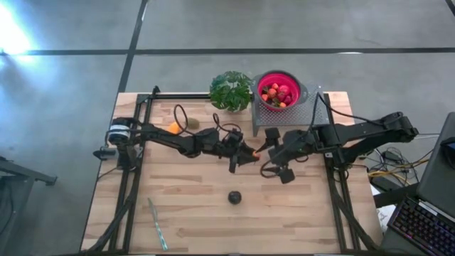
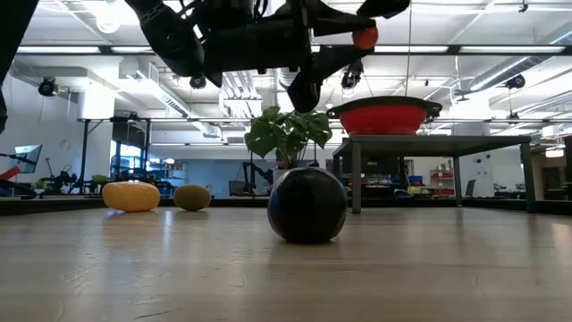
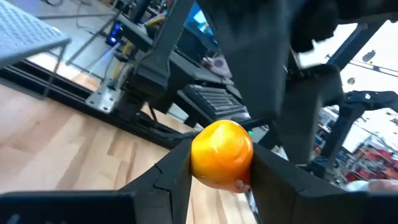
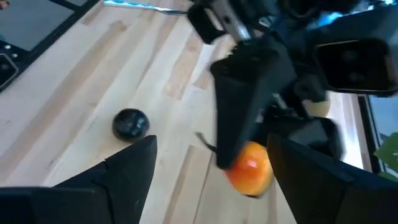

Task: Pick & Place Fruit
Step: Put the pear into the red strainer bowl on the shelf

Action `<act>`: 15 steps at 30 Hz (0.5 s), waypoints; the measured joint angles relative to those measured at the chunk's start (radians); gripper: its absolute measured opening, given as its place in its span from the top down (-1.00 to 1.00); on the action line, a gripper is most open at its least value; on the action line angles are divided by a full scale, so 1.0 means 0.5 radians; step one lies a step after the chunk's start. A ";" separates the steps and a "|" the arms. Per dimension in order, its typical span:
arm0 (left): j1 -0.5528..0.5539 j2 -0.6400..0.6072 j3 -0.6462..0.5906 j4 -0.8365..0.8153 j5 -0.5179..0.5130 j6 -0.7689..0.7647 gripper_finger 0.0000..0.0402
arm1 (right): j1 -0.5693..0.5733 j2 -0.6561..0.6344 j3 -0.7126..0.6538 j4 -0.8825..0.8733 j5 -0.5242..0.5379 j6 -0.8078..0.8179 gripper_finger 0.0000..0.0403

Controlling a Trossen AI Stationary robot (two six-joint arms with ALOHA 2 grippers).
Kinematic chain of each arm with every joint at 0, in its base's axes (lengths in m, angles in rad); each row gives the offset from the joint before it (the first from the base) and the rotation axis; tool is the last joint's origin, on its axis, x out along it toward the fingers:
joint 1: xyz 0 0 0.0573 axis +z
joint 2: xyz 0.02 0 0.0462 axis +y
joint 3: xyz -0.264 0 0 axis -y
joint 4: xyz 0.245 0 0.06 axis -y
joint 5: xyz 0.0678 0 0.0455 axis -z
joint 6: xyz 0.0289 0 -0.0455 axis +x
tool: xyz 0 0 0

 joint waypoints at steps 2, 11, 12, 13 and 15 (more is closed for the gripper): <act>0.005 0.000 0.000 0.005 0.009 -0.004 0.29 | 0.006 0.000 0.004 -0.008 0.013 -0.001 -0.49; 0.000 -0.001 0.088 0.051 0.094 -0.026 0.29 | 0.005 0.009 -0.018 0.067 0.027 -0.074 -0.29; 0.000 -0.001 0.102 0.050 0.101 -0.026 0.29 | 0.005 0.009 -0.018 0.082 0.027 -0.076 -0.26; 0.000 -0.001 0.116 0.047 0.106 -0.026 0.29 | 0.005 0.008 -0.018 0.093 0.027 -0.088 -0.24; 0.001 -0.001 0.144 0.036 0.137 -0.028 0.29 | 0.005 0.008 -0.018 0.100 0.027 -0.114 -0.19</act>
